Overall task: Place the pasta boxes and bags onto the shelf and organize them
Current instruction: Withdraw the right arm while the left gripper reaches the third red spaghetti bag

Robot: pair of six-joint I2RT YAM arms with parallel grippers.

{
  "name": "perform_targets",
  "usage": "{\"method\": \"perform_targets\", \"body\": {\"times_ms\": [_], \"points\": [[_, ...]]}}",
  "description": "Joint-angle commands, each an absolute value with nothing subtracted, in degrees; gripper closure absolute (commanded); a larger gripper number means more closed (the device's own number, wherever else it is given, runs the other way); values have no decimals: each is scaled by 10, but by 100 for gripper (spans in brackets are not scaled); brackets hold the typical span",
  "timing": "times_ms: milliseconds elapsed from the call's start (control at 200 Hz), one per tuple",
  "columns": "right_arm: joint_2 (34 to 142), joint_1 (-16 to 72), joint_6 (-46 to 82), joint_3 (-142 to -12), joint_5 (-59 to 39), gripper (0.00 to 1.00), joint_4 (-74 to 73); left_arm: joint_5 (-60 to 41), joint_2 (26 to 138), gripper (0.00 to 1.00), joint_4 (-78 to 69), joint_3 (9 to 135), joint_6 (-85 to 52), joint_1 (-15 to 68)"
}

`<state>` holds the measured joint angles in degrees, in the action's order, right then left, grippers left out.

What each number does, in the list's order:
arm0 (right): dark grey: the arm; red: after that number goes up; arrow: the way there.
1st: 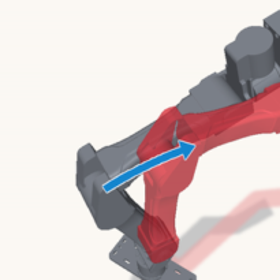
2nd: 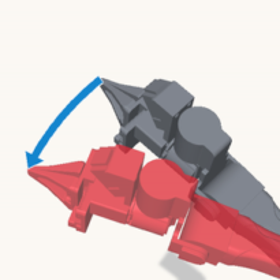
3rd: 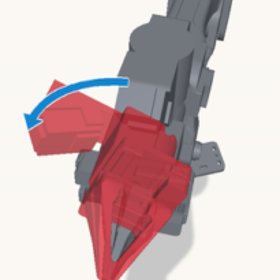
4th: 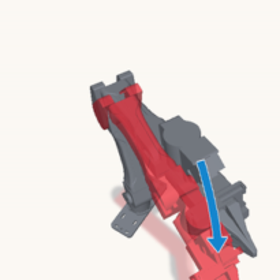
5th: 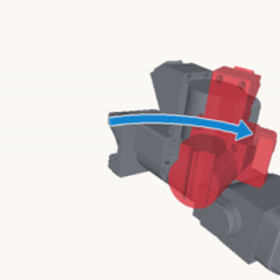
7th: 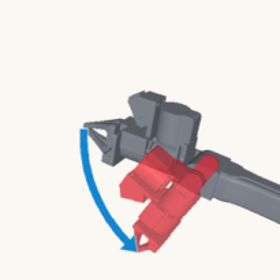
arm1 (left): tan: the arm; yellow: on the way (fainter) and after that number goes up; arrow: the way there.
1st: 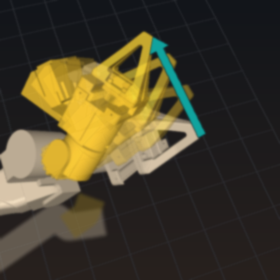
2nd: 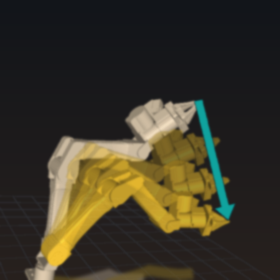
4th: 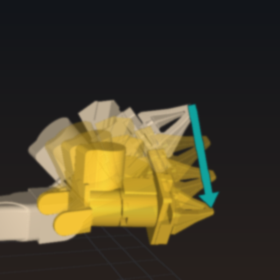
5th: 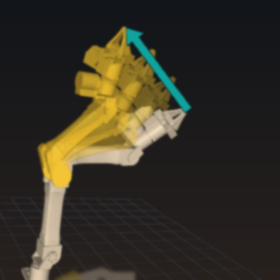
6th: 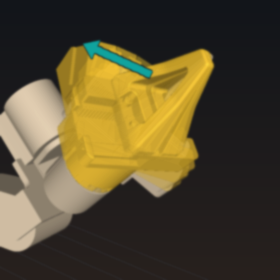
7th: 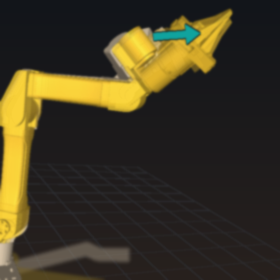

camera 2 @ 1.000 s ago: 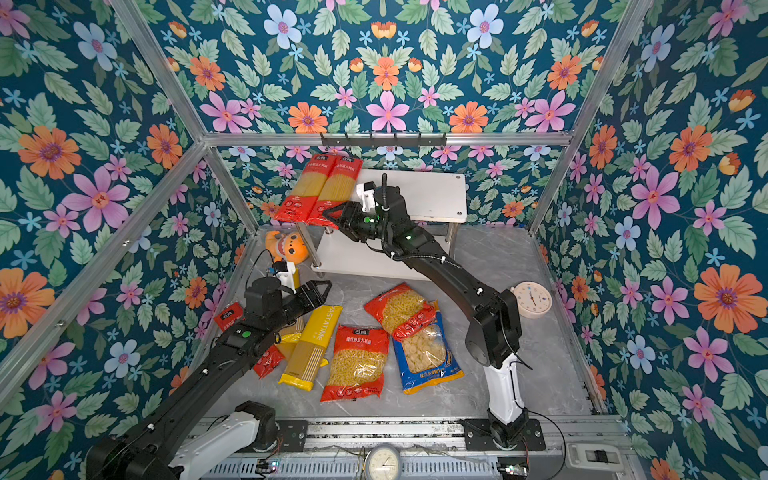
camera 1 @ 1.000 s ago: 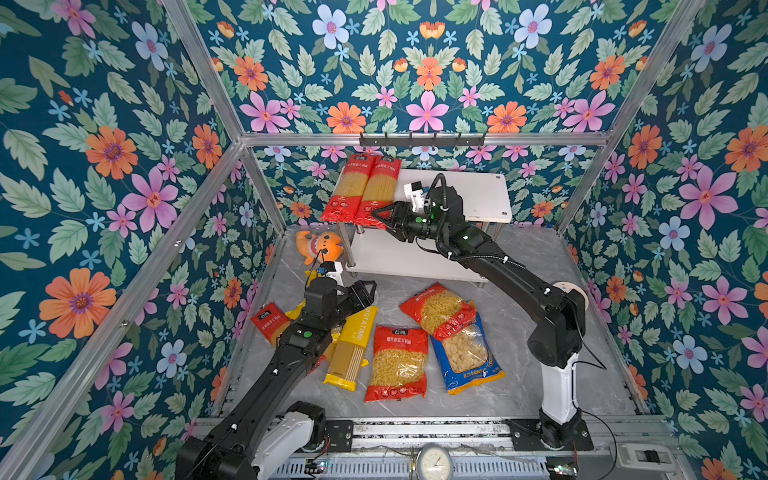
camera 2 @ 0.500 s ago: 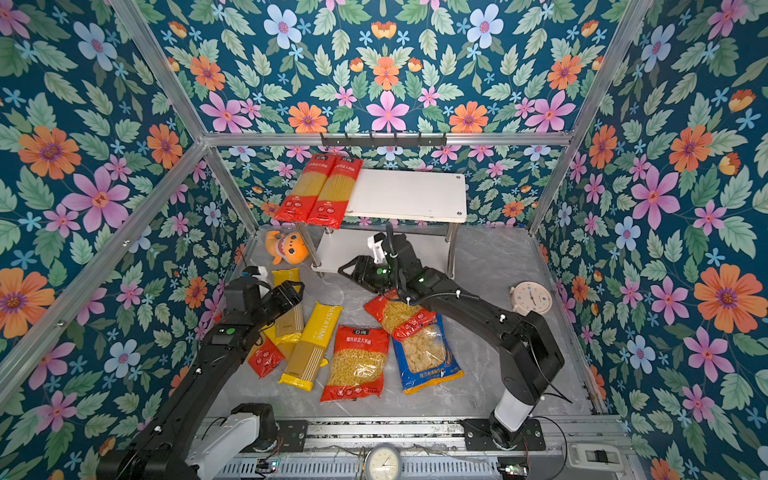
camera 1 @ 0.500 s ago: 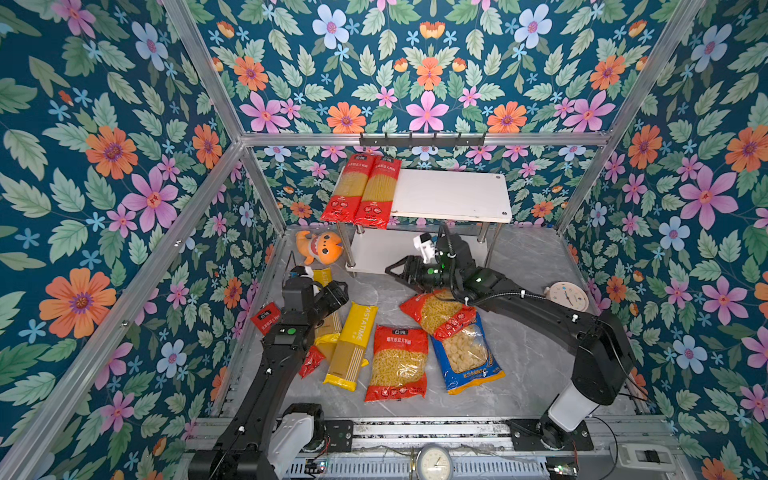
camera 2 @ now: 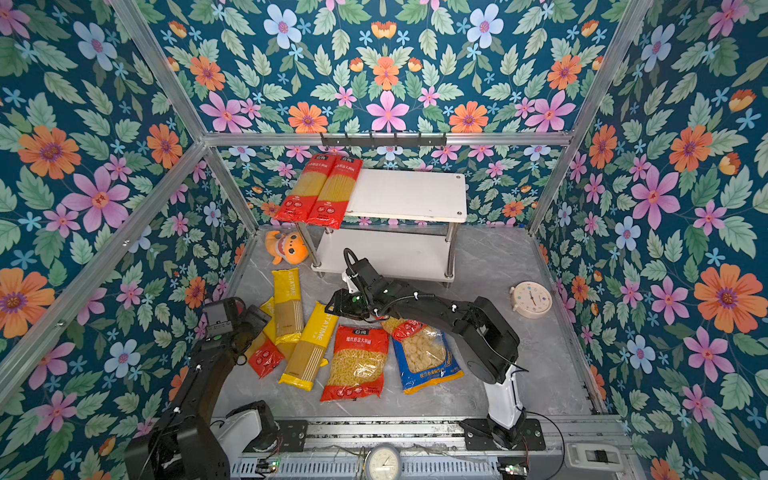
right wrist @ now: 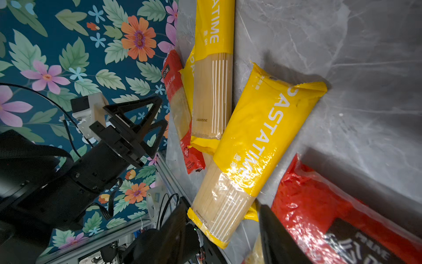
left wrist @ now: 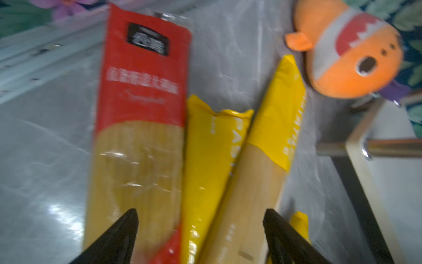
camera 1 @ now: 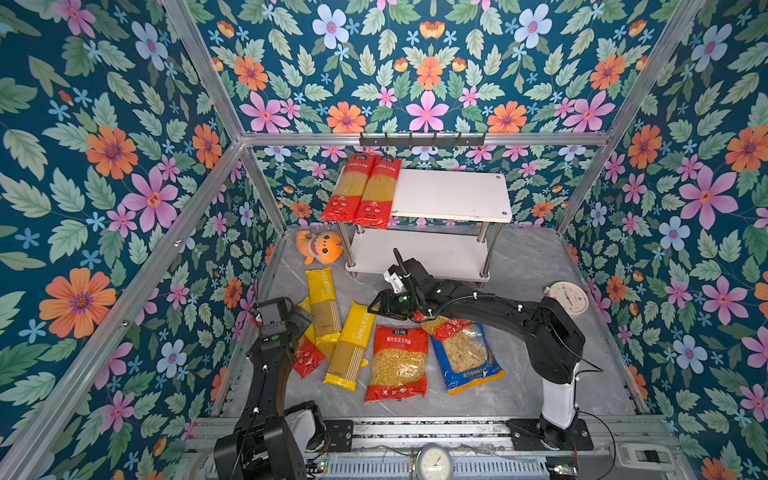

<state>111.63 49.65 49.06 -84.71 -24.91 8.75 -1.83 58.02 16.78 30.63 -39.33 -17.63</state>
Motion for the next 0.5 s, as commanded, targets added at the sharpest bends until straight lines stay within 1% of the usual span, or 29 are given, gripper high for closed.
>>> {"method": "perform_targets", "body": {"times_ms": [0, 105, 200, 350, 495], "points": [[1121, 497, 465, -852, -253, 47, 110, 41, 588, 10, 174, 304, -391, -215], [1121, 497, 452, -850, -263, 47, 121, 65, 605, 8, 164, 290, -381, -263], [1120, 495, 432, -853, -256, 47, 142, 21, 637, 11, 134, 269, -379, -306], [1117, 487, 423, -855, -257, 47, 149, -10, 654, 15, 106, 251, -388, -307], [1116, 483, 426, -850, -256, 47, 145, -56, 668, 24, 60, 221, -401, -304]]}}
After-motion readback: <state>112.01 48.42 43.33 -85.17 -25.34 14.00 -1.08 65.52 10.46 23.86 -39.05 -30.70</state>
